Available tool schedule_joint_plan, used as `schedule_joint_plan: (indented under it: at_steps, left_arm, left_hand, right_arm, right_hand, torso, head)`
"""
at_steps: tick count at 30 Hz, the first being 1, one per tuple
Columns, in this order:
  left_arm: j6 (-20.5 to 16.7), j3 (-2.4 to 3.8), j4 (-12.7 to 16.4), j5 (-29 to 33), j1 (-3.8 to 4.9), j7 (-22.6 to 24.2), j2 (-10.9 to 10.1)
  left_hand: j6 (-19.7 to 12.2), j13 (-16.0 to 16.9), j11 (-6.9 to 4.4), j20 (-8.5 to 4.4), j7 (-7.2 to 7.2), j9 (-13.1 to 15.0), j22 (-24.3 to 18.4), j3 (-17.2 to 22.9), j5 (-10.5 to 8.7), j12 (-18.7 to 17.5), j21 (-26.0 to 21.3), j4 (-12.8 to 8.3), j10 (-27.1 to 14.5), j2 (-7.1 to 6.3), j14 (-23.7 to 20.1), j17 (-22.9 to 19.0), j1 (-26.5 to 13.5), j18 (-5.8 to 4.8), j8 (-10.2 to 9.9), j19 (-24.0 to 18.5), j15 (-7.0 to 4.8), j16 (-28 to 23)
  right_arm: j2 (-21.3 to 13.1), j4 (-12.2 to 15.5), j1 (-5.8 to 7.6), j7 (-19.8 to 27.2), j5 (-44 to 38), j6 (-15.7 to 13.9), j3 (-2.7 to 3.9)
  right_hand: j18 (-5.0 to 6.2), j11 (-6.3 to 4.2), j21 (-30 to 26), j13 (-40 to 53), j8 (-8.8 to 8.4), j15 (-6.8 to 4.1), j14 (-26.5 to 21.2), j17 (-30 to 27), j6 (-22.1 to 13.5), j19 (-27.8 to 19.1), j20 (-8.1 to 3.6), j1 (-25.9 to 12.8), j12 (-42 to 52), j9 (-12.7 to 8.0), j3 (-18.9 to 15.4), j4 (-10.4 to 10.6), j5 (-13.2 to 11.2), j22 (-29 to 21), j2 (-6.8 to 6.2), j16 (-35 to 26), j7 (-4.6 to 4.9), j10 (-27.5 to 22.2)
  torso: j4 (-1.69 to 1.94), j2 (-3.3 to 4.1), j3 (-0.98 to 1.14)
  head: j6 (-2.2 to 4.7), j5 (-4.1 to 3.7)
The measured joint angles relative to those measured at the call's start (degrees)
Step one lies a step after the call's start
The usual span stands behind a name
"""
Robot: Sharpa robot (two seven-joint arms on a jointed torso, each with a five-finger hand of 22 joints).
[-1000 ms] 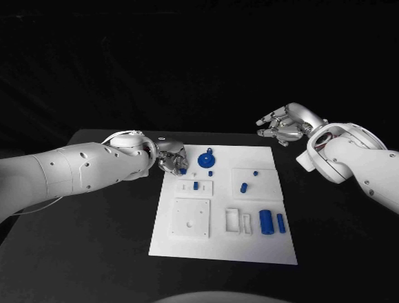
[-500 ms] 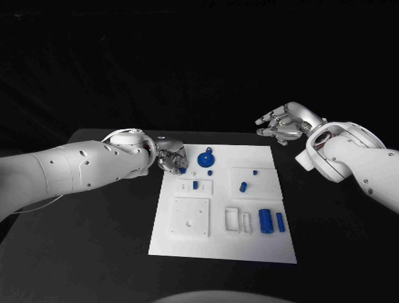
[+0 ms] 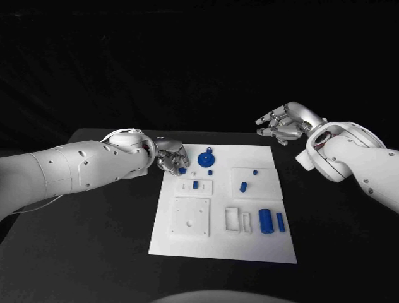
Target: Assemble the parts on the task board
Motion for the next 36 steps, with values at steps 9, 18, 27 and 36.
schedule_joint_plan:
  at_steps: [9,18,27,36]
  left_arm:
    - [-0.5,-0.04,0.1,0.1,-0.07,0.2,-0.1]
    - [-0.7,-0.03,0.0,0.1,-0.09,-0.1,0.0]
    - [-0.8,-0.01,0.1,0.1,-0.09,-0.2,-0.1]
    - [-0.7,-0.01,0.3,0.2,-0.09,-0.2,-0.2]
  left_hand:
    - [5.0,0.3,-0.21,0.15,0.95,-0.2,0.0,0.0,0.0,0.1,0.0,0.0,0.2,0.0,0.0,0.0,0.0,0.0,0.3,0.1,0.0,0.2]
    - [6.9,0.5,0.11,0.42,0.12,-0.1,0.0,0.8,0.0,0.7,0.0,-0.5,-0.1,0.0,0.2,0.0,0.0,0.0,0.4,0.4,0.22,0.5]
    - [8.6,0.5,0.11,0.42,1.44,0.3,0.0,1.3,0.0,0.7,0.2,-0.6,-0.1,0.0,0.2,0.0,0.0,0.91,0.5,0.4,0.22,0.5]
    - [9.1,0.5,0.32,0.42,1.76,0.3,0.0,1.5,0.0,0.7,0.6,-0.9,0.1,0.0,0.2,0.0,0.0,0.9,0.5,0.4,0.22,0.5]
  right_arm:
    - [0.0,0.0,0.0,0.0,0.0,0.0,0.0]
    - [0.0,0.0,0.0,0.0,0.0,0.0,0.0]
    - [0.0,0.0,0.0,0.0,0.0,0.0,0.0]
    - [0.0,-0.1,-0.01,0.0,0.0,0.1,0.0]
  right_hand:
    - [0.0,0.01,0.0,0.0,0.0,0.0,0.0,0.0,0.0,0.0,0.0,0.0,0.0,0.0,0.0,0.0,0.0,0.0,0.0,0.0,-0.01,0.0]
    - [0.0,0.09,0.0,0.0,0.0,0.0,0.0,0.0,0.0,0.0,0.0,0.0,0.0,0.0,0.0,0.0,0.0,0.0,0.0,0.0,-0.04,-0.1]
    - [0.0,0.09,0.0,0.0,0.0,0.0,0.0,0.0,0.1,0.0,0.0,0.0,0.0,0.0,0.0,0.0,0.0,0.0,0.0,0.0,-0.09,-0.1]
    - [0.0,0.09,0.0,0.0,0.0,0.0,0.0,0.0,0.1,0.0,0.0,0.0,0.0,0.0,0.0,0.0,0.0,0.0,0.0,0.0,-0.1,-0.1]
  torso:
    - [-0.01,0.01,0.03]
    - [-0.03,-0.01,0.06]
    - [-0.01,-0.01,0.03]
    - [0.04,-0.01,-0.01]
  head:
    - [0.0,0.06]
    - [-0.08,0.09]
    - [-0.21,0.03]
    - [-0.28,0.04]
